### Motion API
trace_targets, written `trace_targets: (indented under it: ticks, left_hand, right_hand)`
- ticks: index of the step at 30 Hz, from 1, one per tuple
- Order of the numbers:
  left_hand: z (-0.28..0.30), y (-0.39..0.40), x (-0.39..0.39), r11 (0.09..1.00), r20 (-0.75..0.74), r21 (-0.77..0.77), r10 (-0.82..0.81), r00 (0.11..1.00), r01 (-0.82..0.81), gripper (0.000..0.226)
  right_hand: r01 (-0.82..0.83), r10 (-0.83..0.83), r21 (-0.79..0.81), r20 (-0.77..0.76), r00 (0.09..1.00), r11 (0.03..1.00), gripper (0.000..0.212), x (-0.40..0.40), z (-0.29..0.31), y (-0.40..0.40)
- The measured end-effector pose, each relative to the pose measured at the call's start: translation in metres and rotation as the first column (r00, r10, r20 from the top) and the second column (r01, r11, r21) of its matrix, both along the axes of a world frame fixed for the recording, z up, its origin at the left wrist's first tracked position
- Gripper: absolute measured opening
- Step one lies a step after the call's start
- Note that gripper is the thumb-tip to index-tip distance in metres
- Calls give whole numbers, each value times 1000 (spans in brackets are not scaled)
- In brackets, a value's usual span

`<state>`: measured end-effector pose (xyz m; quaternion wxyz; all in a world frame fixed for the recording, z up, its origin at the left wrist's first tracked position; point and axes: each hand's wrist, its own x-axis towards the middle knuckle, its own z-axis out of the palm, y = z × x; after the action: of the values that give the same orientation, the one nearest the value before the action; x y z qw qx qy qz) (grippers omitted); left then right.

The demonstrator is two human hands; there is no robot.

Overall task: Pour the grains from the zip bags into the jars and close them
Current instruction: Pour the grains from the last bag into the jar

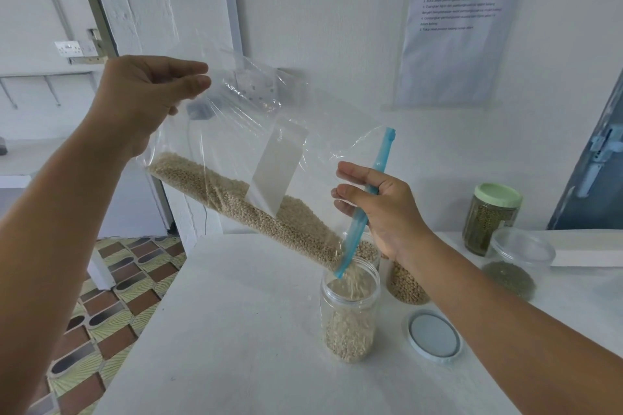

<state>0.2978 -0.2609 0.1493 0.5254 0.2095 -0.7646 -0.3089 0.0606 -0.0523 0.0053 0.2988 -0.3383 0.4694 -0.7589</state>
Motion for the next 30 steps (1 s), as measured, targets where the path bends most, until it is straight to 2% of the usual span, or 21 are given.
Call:
trace_targets:
  ticks: [30]
  left_hand:
    - [2, -7, -2, 999, -8, -12, -31, 999, 31, 27]
  right_hand:
    - [7, -7, 1, 15, 1000, 1000, 34, 3, 1, -2]
